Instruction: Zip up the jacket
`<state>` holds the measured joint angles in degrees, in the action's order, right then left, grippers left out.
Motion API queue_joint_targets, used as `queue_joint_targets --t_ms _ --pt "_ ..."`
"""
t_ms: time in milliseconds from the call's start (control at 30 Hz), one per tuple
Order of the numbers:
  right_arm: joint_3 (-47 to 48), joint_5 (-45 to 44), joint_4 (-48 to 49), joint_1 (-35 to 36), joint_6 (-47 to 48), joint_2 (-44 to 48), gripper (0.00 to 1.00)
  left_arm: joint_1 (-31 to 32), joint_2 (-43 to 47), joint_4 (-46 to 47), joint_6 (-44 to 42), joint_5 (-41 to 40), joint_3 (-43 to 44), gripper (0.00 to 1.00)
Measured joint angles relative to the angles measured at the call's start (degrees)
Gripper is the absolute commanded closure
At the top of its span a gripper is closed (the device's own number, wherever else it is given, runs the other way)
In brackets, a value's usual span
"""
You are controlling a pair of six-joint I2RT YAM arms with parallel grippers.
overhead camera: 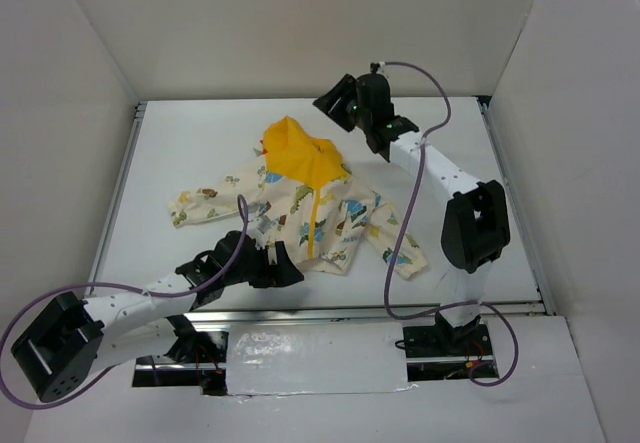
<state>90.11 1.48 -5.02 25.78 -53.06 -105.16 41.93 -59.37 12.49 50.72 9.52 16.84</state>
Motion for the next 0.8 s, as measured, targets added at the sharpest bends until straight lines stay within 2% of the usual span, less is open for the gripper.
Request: queue_joint_targets --t_ms 33,100,267,367,467,667,800 --pt "1.79 -0.26 0.66 -0.63 1.68 -0.66 0.29 0.28 0.42 -3.04 0.2 -0.15 0.7 0.01" --pt "6.47 -0.7 0.33 -1.66 4.33 -1.84 0.01 0.39 1.99 -8.83 0.24 -0.61 2.6 0.01" --pt "17.29 -0.7 -3.41 -2.38 13.22 -0.92 0.0 0.39 8.7 -23.98 -0.83 -6.95 13.11 0.01" --pt "16.5 -0.85 -8.48 -2.27 18.51 5.53 0.0 0.35 11.39 -33.07 -0.96 -15.41 22.29 0.01" --pt "6.82 -0.92 -13.0 -2.03 22.53 19.43 0.0 -0.33 12.55 -42.34 -0.76 -26.08 31.56 0.01" --pt "-14.88 -0.68 -19.26 -1.92 25.44 55.54 0.0 -4.37 12.76 -59.06 -0.81 -46.4 49.07 0.01" --pt "-22.32 -0.63 -24.33 -1.92 24.72 73.85 0.0 -4.87 15.52 -64.65 -1.68 -56.41 54.84 0.01"
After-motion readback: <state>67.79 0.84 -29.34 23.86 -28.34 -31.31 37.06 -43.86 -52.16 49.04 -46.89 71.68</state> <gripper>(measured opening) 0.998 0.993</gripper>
